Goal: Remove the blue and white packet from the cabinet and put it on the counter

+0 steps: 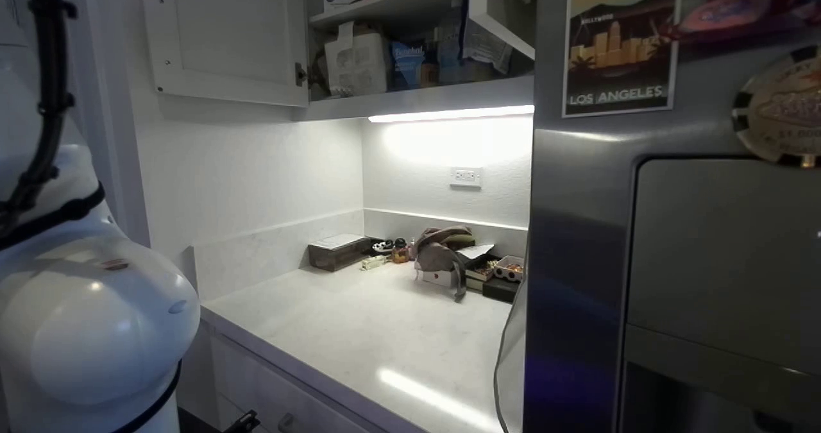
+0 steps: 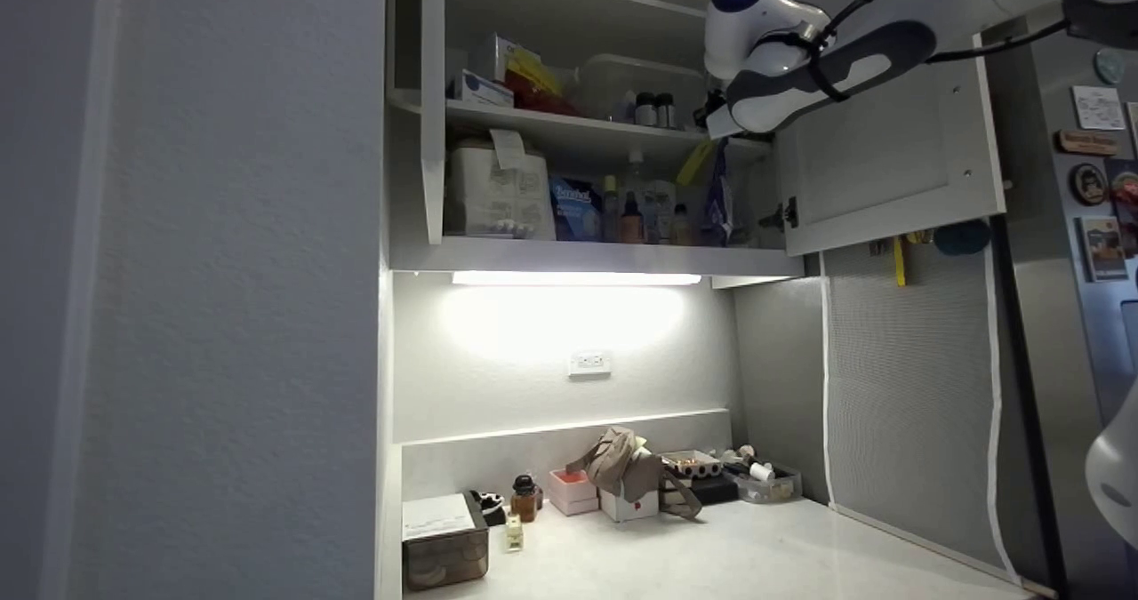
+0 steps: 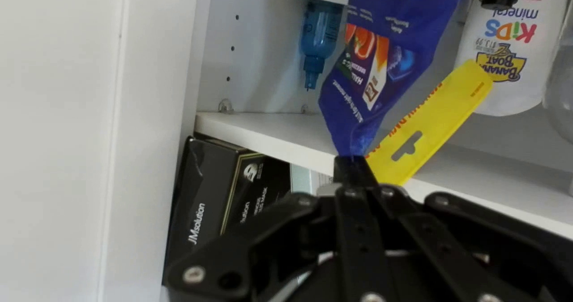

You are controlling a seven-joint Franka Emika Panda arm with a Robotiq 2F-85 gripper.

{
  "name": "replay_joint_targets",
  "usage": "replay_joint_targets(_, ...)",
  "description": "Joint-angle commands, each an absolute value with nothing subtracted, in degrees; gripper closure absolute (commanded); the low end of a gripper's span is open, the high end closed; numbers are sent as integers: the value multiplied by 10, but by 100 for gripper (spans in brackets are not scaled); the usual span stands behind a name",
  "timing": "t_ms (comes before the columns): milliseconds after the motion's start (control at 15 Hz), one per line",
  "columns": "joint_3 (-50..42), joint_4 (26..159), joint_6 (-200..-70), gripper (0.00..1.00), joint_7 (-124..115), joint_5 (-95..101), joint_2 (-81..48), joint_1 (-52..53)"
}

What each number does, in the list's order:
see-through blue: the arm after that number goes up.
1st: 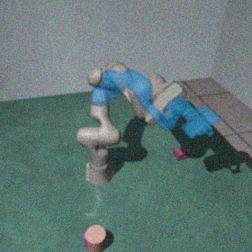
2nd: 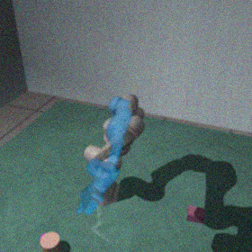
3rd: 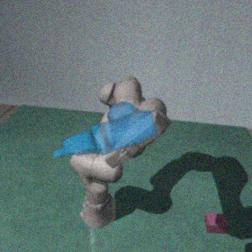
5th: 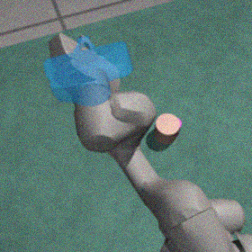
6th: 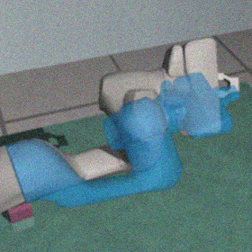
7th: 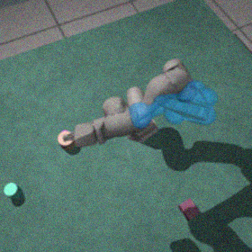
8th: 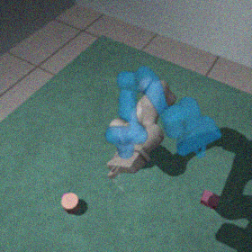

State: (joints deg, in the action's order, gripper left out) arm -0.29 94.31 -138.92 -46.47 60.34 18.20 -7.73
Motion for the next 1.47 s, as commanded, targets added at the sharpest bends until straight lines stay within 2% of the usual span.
replay_joint_targets(0,13,935,-1365,100,-464,614,198,-80)
replay_joint_targets(933,63,962,-1311,100,-438,597,289,-59)
replay_joint_targets(1400,52,1033,-1297,100,-291,396,349,9)
